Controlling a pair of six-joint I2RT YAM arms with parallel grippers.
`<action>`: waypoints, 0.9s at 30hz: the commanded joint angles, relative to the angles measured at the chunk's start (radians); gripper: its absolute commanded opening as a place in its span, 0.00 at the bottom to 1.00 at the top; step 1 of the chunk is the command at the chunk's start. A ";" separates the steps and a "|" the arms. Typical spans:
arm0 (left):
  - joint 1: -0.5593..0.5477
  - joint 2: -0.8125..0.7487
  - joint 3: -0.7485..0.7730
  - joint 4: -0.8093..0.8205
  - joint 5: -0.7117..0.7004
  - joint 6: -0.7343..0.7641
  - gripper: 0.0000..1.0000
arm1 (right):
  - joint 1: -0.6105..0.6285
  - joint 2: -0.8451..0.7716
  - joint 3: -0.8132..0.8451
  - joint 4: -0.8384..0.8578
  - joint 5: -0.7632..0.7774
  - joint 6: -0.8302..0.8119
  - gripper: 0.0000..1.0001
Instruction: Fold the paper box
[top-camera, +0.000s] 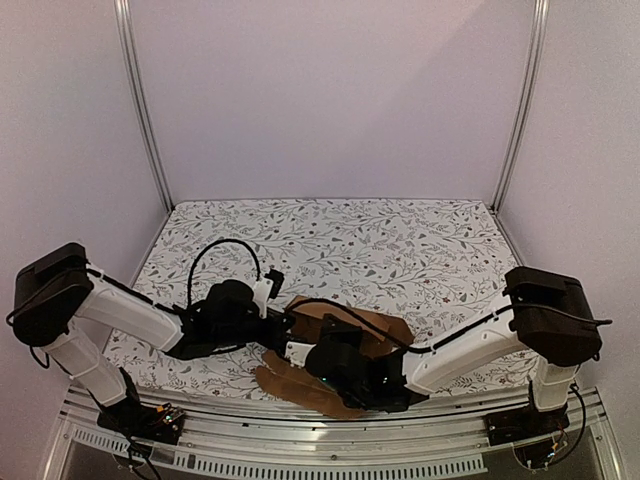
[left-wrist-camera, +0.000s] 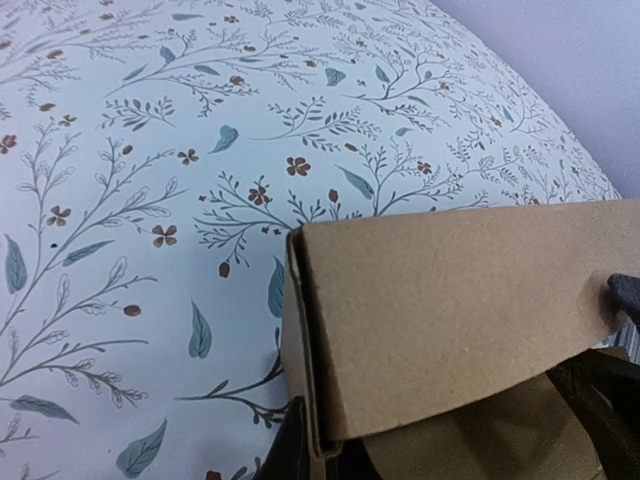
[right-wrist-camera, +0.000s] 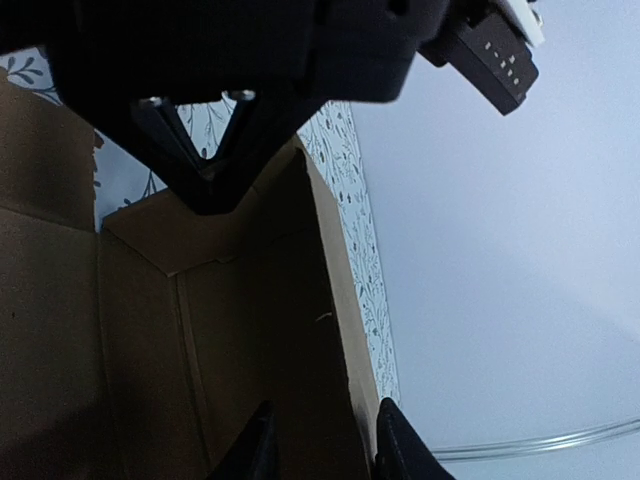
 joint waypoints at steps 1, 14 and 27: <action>-0.030 -0.001 0.047 -0.027 -0.021 0.028 0.00 | 0.013 -0.075 0.028 -0.124 -0.075 0.119 0.38; -0.050 -0.014 0.133 -0.171 -0.098 0.131 0.00 | -0.004 -0.379 0.071 -0.517 -0.333 0.415 0.67; -0.060 0.064 0.202 -0.204 -0.052 0.261 0.00 | -0.206 -0.482 0.073 -0.588 -0.619 0.716 0.28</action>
